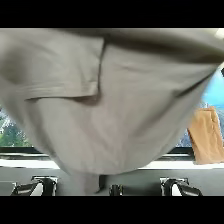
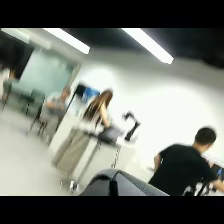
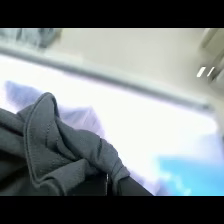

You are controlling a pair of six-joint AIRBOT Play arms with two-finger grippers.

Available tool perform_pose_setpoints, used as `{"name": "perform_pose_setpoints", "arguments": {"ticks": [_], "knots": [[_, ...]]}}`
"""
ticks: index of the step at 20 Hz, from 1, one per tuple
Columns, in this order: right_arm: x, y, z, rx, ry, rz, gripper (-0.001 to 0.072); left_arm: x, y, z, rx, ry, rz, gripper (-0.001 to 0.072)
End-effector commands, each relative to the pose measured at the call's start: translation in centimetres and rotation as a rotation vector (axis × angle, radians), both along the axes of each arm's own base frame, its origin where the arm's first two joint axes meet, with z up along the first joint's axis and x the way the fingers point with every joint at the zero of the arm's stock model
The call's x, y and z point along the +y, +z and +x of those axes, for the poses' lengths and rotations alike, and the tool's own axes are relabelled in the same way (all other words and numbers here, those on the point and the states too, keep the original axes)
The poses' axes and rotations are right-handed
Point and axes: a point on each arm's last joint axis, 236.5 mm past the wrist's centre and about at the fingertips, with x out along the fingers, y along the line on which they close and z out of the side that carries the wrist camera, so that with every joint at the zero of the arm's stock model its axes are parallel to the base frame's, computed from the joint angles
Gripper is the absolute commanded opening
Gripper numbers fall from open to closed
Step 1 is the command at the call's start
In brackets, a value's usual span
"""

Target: Fold the shirts.

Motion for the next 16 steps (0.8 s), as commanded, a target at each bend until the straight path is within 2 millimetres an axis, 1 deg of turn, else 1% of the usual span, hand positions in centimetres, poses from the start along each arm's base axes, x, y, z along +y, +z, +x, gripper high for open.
{"name": "perform_pose_setpoints", "arguments": {"ticks": [1,2,3,4,5,6,7,8,9,10,11,13,15,16], "knots": [[-1.8,-11.8,5.6,0.377,-0.01,0.102,0.0057,1.1,-11.0,8.7,0.284,-0.022,-0.015,0.0043],[-2.0,-15.1,8.1,0.436,-0.006,0.14,0.0057,1.6,-15.1,11.2,0.382,-0.024,-0.035,0.0043],[-1.9,-18.6,10.9,0.487,-0.006,0.174,0.0057,1.7,-19.0,13.4,0.465,-0.031,-0.041,0.0044],[-1.0,-21.7,13.6,0.522,-0.004,0.217,0.0057,1.5,-23.0,15.4,0.54,-0.044,-0.019,0.0044],[0.5,-24.6,16.7,0.538,0.014,0.243,0.0057,1.2,-26.5,17.1,0.602,-0.059,-0.002,0.0044],[1.8,-26.9,19.7,0.521,0.035,0.243,0.0057,1.1,-30.0,18.7,0.671,-0.066,-0.013,0.0044],[3.3,-28.9,22.4,0.496,0.053,0.249,0.0057,1.2,-32.8,19.8,0.726,-0.062,-0.026,0.0045],[4.5,-30.6,24.7,0.461,0.062,0.26,0.0058,1.7,-35.6,20.9,0.776,-0.048,-0.037,0.0045],[5.5,-31.9,26.5,0.429,0.061,0.286,0.0058,2.1,-37.8,21.5,0.819,-0.041,-0.048,0.0045],[5.9,-32.9,27.7,0.41,0.049,0.32,0.0058,2.6,-39.7,21.8,0.856,-0.036,-0.057,0.0045],[6.2,-33.8,28.5,0.403,0.037,0.353,0.0058,2.7,-41.2,22.0,0.885,-0.039,-0.062,0.0045],[6.6,-36.2,28.8,0.444,0.026,0.387,0.0059,2.2,-43.5,21.9,0.938,-0.066,-0.067,0.0046],[6.9,-38.2,28.3,0.504,0.011,0.423,0.0061,1.3,-44.9,21.8,0.971,-0.089,-0.067,0.0045],[7.0,-38.4,28.3,0.512,-0.002,0.445,0.0143,1.0,-45.1,21.8,0.978,-0.094,-0.073,0.0056]]}}
